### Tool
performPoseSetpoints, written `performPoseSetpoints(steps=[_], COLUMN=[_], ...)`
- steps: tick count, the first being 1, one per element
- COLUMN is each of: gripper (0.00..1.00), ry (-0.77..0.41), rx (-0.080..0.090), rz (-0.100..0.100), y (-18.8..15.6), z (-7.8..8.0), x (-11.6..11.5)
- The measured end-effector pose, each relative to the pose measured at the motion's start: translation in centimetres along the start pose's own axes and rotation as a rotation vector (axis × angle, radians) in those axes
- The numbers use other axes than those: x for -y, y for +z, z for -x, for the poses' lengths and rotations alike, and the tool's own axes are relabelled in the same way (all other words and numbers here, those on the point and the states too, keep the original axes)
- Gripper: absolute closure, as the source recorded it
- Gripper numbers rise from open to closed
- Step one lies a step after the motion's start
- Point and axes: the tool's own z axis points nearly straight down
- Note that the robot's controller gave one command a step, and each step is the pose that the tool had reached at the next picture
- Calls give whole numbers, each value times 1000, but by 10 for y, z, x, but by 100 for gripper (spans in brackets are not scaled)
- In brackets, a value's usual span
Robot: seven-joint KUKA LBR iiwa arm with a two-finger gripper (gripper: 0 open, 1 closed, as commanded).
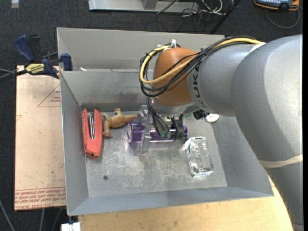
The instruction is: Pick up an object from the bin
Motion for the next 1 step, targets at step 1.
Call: performPoseSetpoints(steps=[1], gripper=[0], ry=[135], rx=[10], rz=[4], y=[-20], z=[15], x=[9])
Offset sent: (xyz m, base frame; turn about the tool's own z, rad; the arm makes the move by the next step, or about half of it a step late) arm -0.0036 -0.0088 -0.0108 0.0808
